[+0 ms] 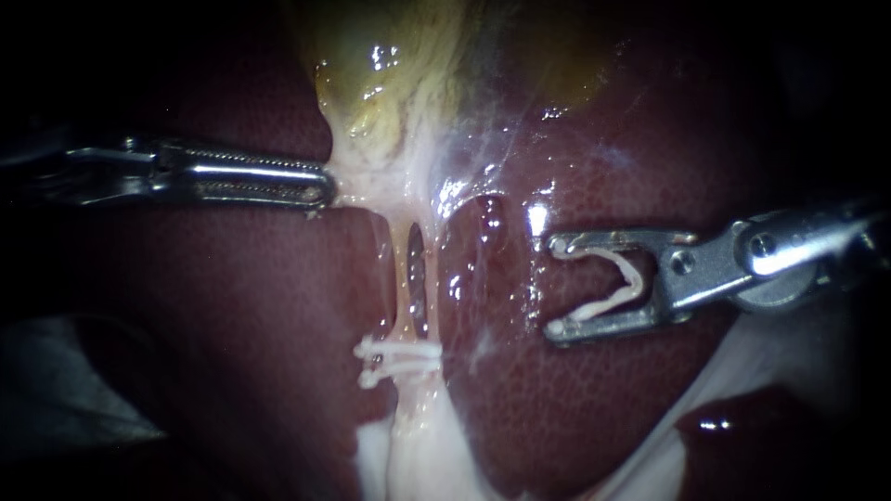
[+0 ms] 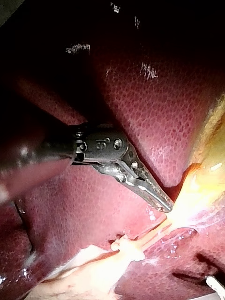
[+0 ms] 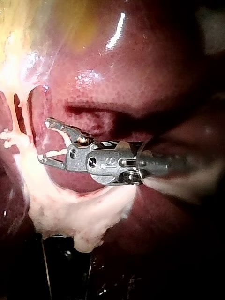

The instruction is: Clipping third clip left tube

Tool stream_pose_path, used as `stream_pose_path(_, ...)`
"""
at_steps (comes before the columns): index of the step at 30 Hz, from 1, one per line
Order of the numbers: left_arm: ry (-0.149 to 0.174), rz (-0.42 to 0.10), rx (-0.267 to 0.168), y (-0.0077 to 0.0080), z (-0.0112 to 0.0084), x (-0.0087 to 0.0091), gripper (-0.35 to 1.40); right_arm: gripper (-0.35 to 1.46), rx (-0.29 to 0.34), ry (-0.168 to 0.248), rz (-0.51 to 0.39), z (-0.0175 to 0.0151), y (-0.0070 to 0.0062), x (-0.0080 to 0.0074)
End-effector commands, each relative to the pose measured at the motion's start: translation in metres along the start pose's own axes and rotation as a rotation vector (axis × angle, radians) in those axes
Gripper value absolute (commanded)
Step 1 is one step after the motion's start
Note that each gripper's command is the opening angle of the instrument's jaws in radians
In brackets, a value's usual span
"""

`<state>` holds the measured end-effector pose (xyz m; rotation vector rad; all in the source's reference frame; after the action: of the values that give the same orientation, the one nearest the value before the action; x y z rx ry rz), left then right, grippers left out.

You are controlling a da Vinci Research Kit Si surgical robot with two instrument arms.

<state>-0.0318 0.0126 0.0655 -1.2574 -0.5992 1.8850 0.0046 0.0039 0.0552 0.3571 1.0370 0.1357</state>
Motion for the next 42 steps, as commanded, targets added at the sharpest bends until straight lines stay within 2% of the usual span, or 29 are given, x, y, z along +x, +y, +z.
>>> stream_pose_path(1, 0.0, -0.001, -0.001, 0.0001, -0.0002, 0.0002, -0.35, 0.5, 0.0, 0.0, 0.0, 0.0, 0.0, 0.0)
stream_pose_path(5, -0.004, -0.008, -0.011, 0.0011, -0.0018, 0.0013, -0.35, 0.5, 0.0, 0.0, 0.0, 0.0, 0.0, 0.0)
stream_pose_path(7, -0.005, -0.014, -0.013, 0.0018, -0.0033, 0.0022, -0.35, 0.5, 0.003, 0.001, 0.0, 0.0, 0.0, 0.0)
stream_pose_path(10, 0.009, -0.022, -0.012, 0.0027, -0.0053, 0.0034, -0.35, 0.5, 0.008, 0.003, 0.0, 0.0001, 0.0, 0.0001)
stream_pose_path(13, 0.014, -0.02, -0.007, 0.0031, -0.0061, 0.004, -0.35, 0.5, 0.018, 0.007, 0.001, 0.0004, -0.0001, 0.0003)
stream_pose_path(18, 0.015, -0.02, -0.004, 0.0033, -0.0058, 0.0039, -0.35, 0.5, 0.032, 0.028, -0.002, 0.0021, -0.0002, 0.001)
stream_pose_path(21, 0.015, -0.02, -0.004, 0.0033, -0.0057, 0.0039, -0.35, 0.5, 0.037, 0.058, 0.045, 0.0036, -0.0001, 0.0013)
stream_pose_path(27, 0.015, -0.02, -0.002, 0.0034, -0.0055, 0.0039, -0.35, 0.5, 0.042, 0.072, 0.126, 0.0078, 0.0007, 0.002)
stream_pose_path(35, 0.016, -0.02, -0.001, 0.0035, -0.0054, 0.0038, -0.35, 0.5, 0.06, 0.116, 0.191, 0.013, 0.0017, 0.003)
stream_pose_path(42, 0.016, -0.02, -0.001, 0.0036, -0.0054, 0.0038, -0.35, 0.5, 0.087, 0.143, 0.234, 0.0156, 0.0025, 0.0024)
